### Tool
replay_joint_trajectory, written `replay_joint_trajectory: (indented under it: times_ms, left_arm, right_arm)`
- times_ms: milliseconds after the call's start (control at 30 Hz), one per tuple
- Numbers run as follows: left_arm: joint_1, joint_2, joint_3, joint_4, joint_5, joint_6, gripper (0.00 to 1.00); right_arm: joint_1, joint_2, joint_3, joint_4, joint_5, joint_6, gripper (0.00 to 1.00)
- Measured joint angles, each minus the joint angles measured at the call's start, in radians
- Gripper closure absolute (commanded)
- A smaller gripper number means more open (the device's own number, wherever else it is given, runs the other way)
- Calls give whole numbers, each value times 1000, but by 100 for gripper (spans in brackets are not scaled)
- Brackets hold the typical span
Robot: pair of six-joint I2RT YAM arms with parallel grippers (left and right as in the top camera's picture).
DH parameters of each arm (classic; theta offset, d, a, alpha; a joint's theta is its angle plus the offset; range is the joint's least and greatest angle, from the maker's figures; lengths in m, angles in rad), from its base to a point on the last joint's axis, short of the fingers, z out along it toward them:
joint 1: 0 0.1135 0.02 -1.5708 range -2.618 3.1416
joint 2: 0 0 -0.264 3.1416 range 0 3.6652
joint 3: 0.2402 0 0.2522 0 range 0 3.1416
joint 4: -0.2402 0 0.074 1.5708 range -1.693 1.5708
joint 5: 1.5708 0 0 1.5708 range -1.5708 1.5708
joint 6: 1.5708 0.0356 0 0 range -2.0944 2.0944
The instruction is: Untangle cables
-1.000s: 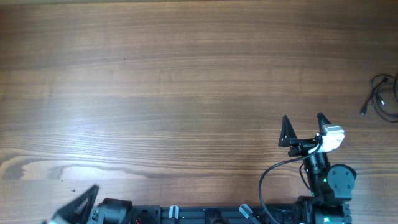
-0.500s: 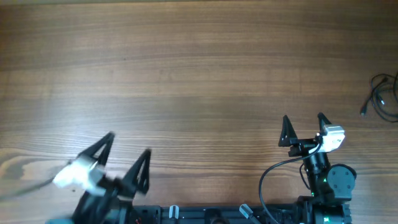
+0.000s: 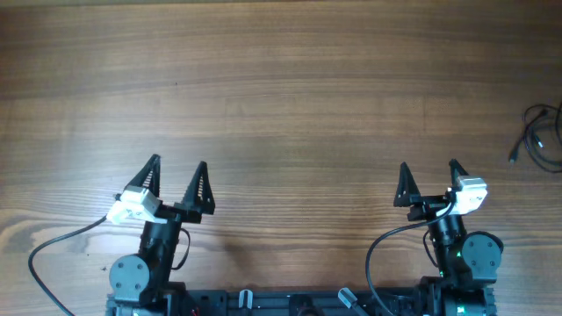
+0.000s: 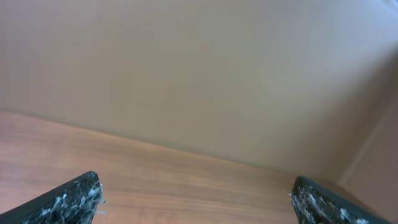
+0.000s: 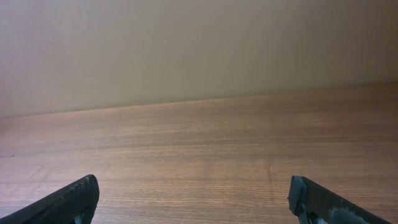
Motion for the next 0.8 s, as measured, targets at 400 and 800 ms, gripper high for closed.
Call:
replay_joint_trajectory:
  times_ms: [400, 800]
  left_arm:
    - [32, -9, -58, -206, -93, 43, 0]
    - [32, -9, -58, -206, -93, 55, 0]
  right_arm:
    - [0, 0, 0, 0, 0, 0, 0]
    - [0, 0, 0, 0, 0, 0, 0]
